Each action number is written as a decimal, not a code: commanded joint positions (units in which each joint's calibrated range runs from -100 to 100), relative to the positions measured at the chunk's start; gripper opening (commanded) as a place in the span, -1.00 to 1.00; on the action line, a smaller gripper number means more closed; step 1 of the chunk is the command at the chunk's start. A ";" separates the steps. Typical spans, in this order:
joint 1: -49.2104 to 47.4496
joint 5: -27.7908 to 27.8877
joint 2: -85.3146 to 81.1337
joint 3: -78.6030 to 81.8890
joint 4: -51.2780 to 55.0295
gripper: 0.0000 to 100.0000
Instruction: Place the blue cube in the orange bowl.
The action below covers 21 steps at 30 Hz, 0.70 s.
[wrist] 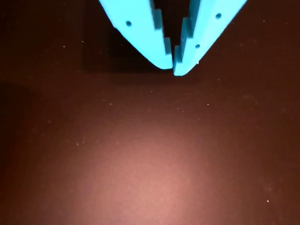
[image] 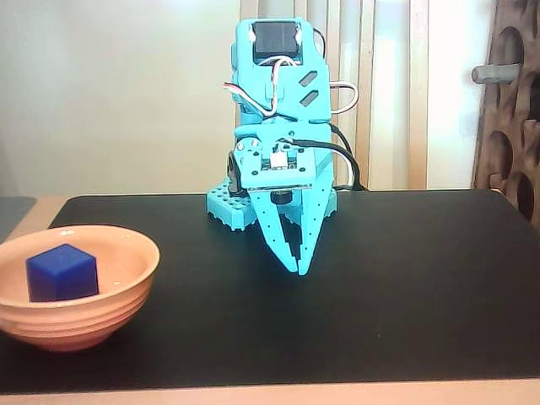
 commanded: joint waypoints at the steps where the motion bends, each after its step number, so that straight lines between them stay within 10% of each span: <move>1: 0.53 0.36 -1.02 0.54 0.45 -1.00; 21: 0.43 0.31 -0.85 0.54 0.45 -1.00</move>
